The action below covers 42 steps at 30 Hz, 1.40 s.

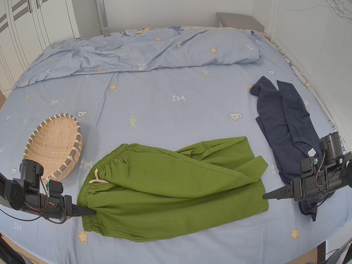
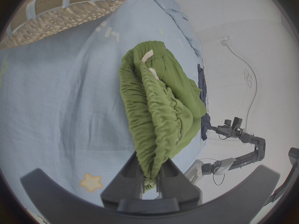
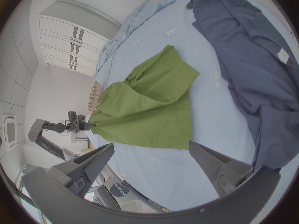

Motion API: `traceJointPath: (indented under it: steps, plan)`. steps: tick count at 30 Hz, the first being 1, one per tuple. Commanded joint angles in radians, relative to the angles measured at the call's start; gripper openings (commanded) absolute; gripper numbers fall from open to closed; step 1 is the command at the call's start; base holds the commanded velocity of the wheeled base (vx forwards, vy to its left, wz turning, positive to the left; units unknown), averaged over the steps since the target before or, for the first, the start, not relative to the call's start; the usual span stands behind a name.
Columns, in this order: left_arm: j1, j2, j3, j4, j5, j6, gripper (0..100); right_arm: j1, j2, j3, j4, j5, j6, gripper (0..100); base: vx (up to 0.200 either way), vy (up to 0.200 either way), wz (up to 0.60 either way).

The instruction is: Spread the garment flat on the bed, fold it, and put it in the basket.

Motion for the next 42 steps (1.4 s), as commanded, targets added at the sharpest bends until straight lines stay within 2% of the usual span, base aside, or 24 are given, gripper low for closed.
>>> traceJointPath:
  steps: [1, 4, 12, 20, 23, 26, 42]
  plan:
    - [0.003, 0.014, -0.015, -0.004, -0.001, 0.002, 0, -0.062, 0.112, 0.046, -0.001, 0.077, -0.056, 100, 0.0, 0.0, 0.0]
    - [0.003, 0.026, -0.021, -0.006, -0.001, 0.004, 0, -0.064, 0.158, 0.049, -0.015, 0.103, -0.059, 100, 0.0, 0.0, 0.0]
    - [0.011, 0.04, -0.021, -0.004, -0.003, 0.047, 0, -0.061, 0.224, 0.092, -0.127, 0.112, -0.062, 100, 0.0, 0.0, 0.0]
    - [0.005, 0.042, -0.021, -0.001, -0.003, 0.051, 0, -0.056, 0.266, 0.085, -0.138, 0.126, -0.062, 100, 0.0, 0.0, 0.0]
    - [0.008, 0.043, -0.023, -0.004, -0.003, 0.053, 0, -0.064, 0.283, 0.092, -0.188, 0.196, -0.06, 100, 0.0, 0.0, 0.0]
    - [0.009, 0.043, -0.023, -0.004, -0.003, 0.053, 0, -0.065, 0.302, 0.092, -0.225, 0.223, -0.06, 100, 0.0, 0.0, 0.0]
    - [-0.001, 0.054, -0.023, -0.002, -0.003, 0.053, 0, -0.065, 0.362, 0.071, -0.245, 0.223, -0.059, 100, 0.0, 0.0, 0.0]
